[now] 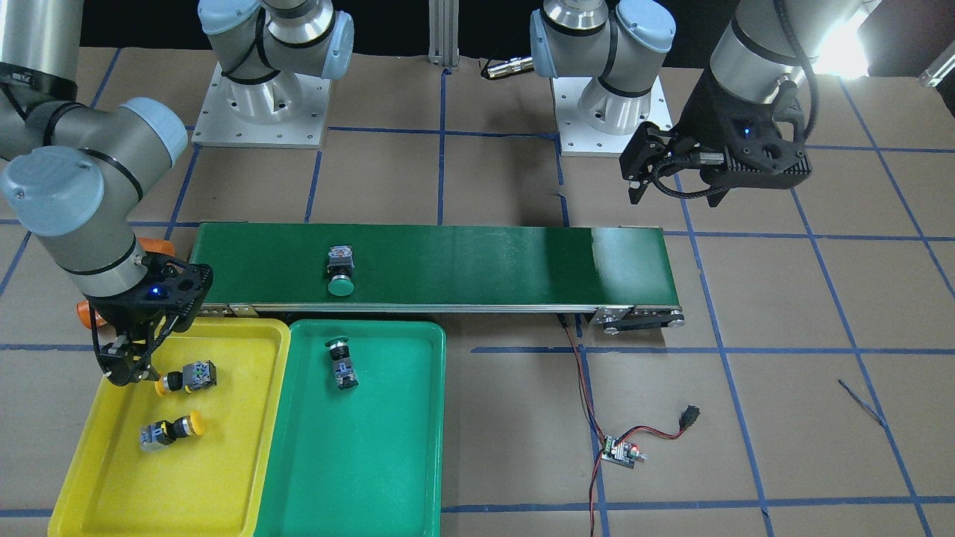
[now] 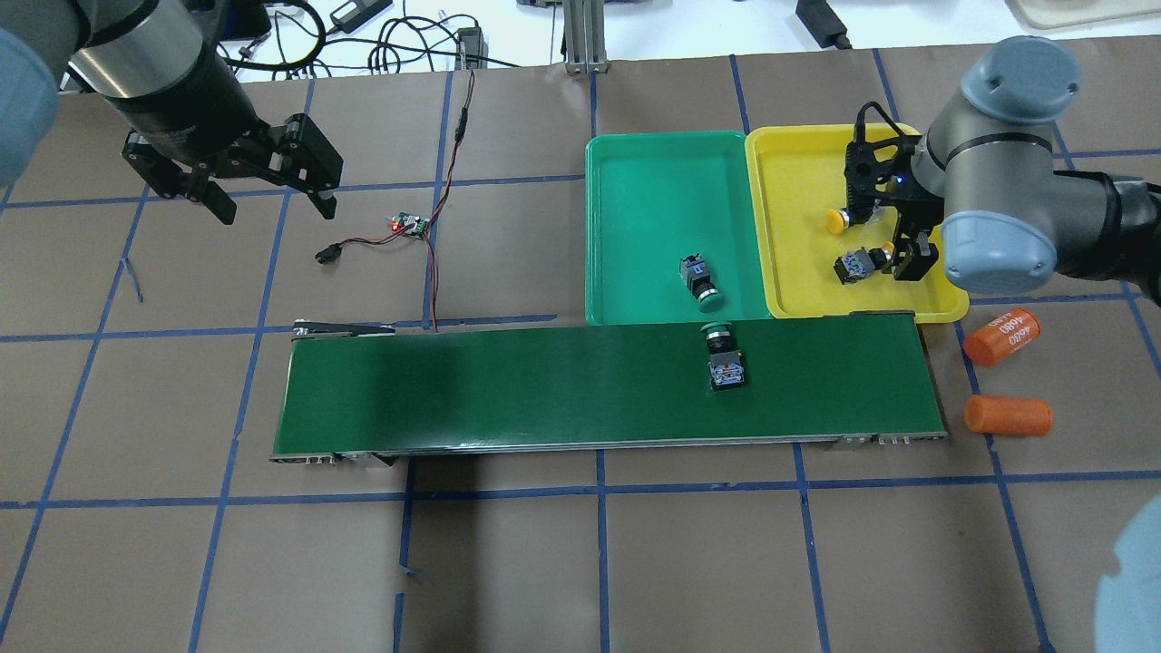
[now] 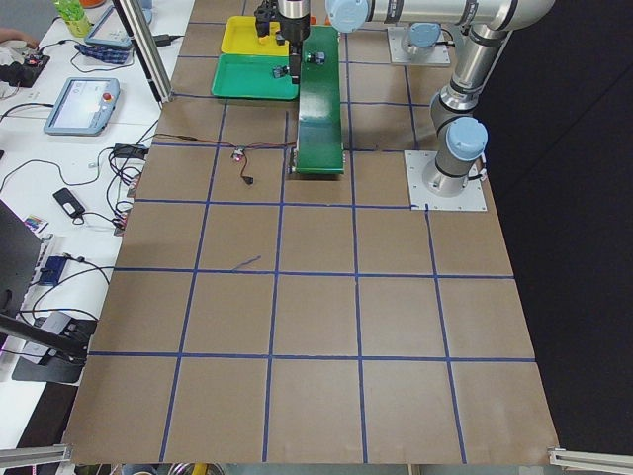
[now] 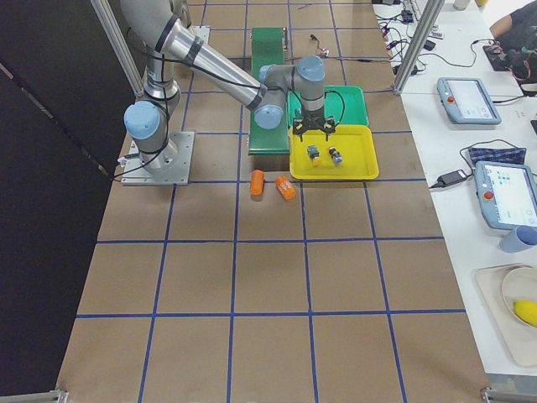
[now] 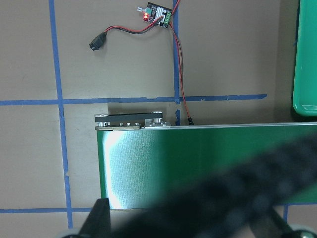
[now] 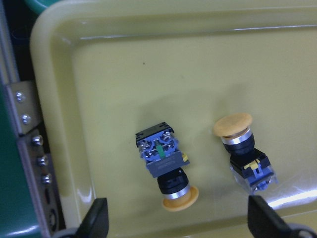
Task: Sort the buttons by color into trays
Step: 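Place the second yellow-capped button in the yellow tray, release, then grasp the last green-capped button on the belt with right gripper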
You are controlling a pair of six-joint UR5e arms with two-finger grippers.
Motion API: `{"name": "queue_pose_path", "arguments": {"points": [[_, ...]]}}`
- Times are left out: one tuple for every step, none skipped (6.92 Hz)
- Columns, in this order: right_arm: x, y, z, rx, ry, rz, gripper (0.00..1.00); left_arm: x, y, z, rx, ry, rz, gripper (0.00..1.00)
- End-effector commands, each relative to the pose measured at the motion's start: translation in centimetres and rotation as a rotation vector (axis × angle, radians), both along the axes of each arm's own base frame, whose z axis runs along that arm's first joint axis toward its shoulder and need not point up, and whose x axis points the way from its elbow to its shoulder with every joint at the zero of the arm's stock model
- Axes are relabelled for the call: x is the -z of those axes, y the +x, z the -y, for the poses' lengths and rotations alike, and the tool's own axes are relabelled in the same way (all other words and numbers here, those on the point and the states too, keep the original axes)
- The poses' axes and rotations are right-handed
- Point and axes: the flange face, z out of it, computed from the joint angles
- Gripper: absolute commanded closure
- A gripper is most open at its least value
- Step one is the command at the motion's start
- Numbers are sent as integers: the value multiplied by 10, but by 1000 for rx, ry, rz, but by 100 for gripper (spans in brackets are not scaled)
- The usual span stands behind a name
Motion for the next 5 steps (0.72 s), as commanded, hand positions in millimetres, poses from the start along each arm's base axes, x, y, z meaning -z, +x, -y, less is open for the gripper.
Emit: {"name": "queue_pose_path", "arguments": {"points": [[-21, 28, -31, 230, 26, 42, 0, 0, 0, 0, 0, 0, 0, 0], [-27, 55, -43, 295, 10, 57, 0, 0, 0, 0, 0, 0, 0, 0], [-30, 76, -54, 356, 0, 69, 0, 0, 1, 0, -2, 0, 0, 0], [-25, 89, -61, 393, 8, 75, 0, 0, 0, 0, 0, 0, 0, 0], [-22, 92, -65, 475, 16, 84, 0, 0, 0, 0, 0, 0, 0, 0]]}}
